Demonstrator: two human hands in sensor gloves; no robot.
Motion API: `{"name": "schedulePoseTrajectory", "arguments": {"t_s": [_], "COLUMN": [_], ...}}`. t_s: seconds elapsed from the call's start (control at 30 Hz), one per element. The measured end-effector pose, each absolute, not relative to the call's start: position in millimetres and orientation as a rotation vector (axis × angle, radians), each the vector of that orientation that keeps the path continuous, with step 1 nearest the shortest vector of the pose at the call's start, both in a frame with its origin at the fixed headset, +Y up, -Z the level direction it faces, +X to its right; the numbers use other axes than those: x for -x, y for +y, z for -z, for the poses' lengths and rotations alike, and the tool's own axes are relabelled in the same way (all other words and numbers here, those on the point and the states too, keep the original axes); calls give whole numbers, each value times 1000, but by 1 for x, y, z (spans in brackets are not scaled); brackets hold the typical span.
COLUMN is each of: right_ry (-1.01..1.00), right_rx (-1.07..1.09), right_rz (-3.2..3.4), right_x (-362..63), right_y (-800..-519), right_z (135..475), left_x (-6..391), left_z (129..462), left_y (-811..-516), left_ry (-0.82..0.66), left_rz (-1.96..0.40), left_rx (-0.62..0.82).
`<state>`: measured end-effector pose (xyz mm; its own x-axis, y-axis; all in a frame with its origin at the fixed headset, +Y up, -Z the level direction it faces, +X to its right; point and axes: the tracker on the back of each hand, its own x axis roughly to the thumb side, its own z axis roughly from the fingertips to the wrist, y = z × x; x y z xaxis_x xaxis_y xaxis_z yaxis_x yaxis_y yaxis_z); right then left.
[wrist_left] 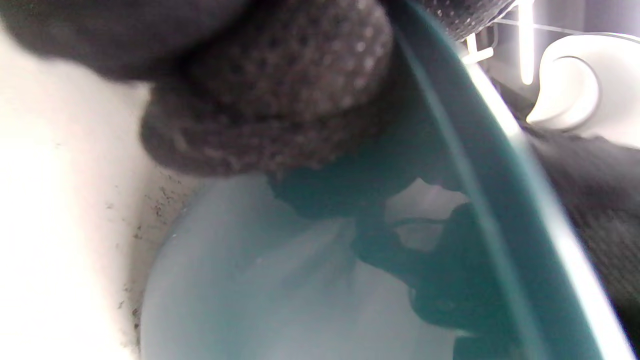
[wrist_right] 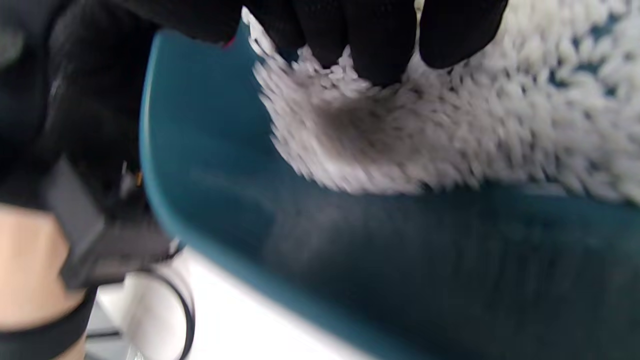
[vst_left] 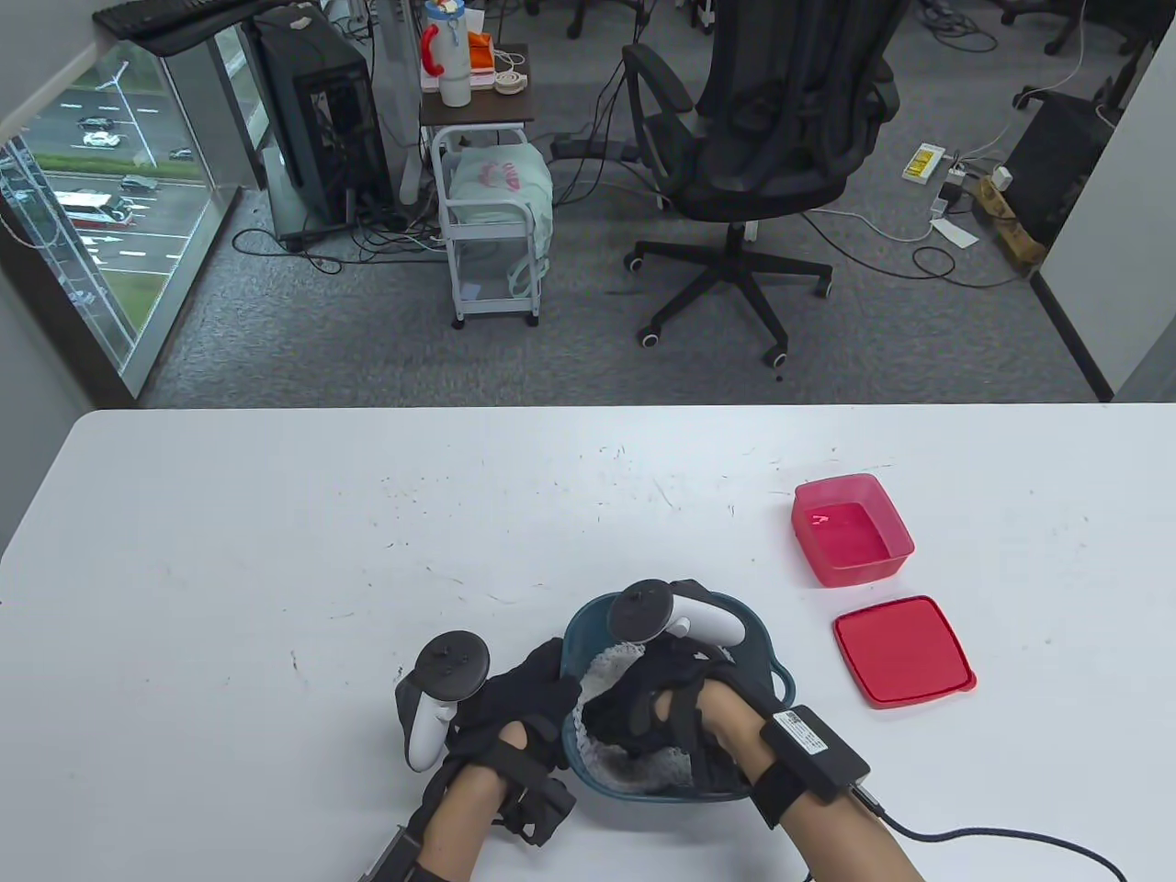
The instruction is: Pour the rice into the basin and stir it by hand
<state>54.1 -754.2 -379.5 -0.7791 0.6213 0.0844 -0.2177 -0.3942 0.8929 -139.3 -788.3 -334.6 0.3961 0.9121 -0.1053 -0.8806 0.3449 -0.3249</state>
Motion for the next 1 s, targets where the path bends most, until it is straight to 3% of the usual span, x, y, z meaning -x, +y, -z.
{"name": "schedulePoseTrajectory", "arguments": {"t_s": [0.2,0.3,0.5,0.7,0.87,1.0], "right_ry": [1004,955,1224,1504,1473,1443], "right_rx": [-353,-245,-212,-330,-635,-674], "right_rz": [-2571,-2958,-3206,-3031,-2508,-2153], "right_x": [-59,-60,-64,-66,-65,-63], "right_y": [-744,-742,-750,-764,-760,-760], "right_z": [396,395,382,357,351,355], "left_x": [139,139,139,138,138,138], "left_z": [335,335,334,333,332,332], "left_y": [-789,-788,-788,-787,-787,-787], "left_ry": [-117,-117,-98,-85,-84,-90], "left_rz": [-1166,-1161,-1166,-1155,-1158,-1157], "left_rx": [352,347,340,310,315,315]}}
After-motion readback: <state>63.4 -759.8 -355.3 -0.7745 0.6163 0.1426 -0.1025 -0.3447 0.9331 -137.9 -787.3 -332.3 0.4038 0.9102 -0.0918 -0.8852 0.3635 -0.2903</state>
